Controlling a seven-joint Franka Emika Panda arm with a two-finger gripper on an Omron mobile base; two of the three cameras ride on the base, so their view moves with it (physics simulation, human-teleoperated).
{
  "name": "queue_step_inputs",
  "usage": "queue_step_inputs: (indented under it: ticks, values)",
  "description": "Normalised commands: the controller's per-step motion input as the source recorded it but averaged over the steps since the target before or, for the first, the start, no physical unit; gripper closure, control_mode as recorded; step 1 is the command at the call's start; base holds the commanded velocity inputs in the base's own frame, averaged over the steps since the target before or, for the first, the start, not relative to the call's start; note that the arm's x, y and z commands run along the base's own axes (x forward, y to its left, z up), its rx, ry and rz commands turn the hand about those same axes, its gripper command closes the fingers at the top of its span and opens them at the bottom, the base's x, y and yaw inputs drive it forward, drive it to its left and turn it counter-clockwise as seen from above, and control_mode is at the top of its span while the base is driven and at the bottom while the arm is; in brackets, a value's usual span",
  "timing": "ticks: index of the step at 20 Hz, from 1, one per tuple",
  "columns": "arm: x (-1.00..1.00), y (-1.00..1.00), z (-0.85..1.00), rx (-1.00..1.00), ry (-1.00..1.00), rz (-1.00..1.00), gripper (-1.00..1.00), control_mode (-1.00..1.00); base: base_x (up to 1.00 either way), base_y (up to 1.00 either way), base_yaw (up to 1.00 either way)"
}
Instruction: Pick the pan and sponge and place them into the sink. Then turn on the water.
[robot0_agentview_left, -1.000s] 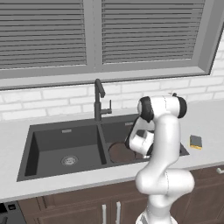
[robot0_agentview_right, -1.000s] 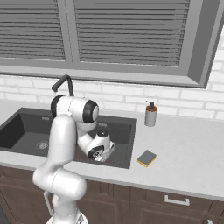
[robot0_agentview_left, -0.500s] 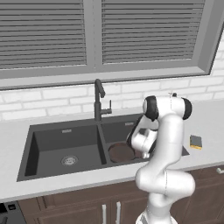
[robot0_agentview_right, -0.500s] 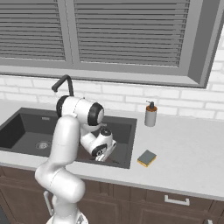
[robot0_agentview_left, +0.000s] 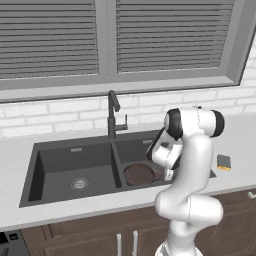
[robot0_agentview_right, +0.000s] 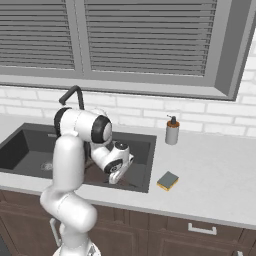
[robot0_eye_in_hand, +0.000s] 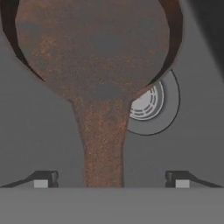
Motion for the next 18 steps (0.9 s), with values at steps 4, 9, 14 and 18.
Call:
queue_step_inputs:
  ticks: [4, 9, 14, 18]
  values:
    - [0.0, 0.0, 1.0, 0.0, 0.05, -0.05, -1.0, -1.0, 0.0, 0.0, 0.0]
    - [0.05, 0.0, 1.0, 0.0, 0.12, -0.06, -1.0, -1.0, 0.0, 0.0, 0.0]
    - [0.06, -0.01, 1.0, 0.0, 0.22, -0.08, -1.0, -1.0, 0.0, 0.0, 0.0]
    - [0.19, -0.08, 1.0, 0.0, 0.31, -0.12, -1.0, -1.0, 0.0, 0.0, 0.0]
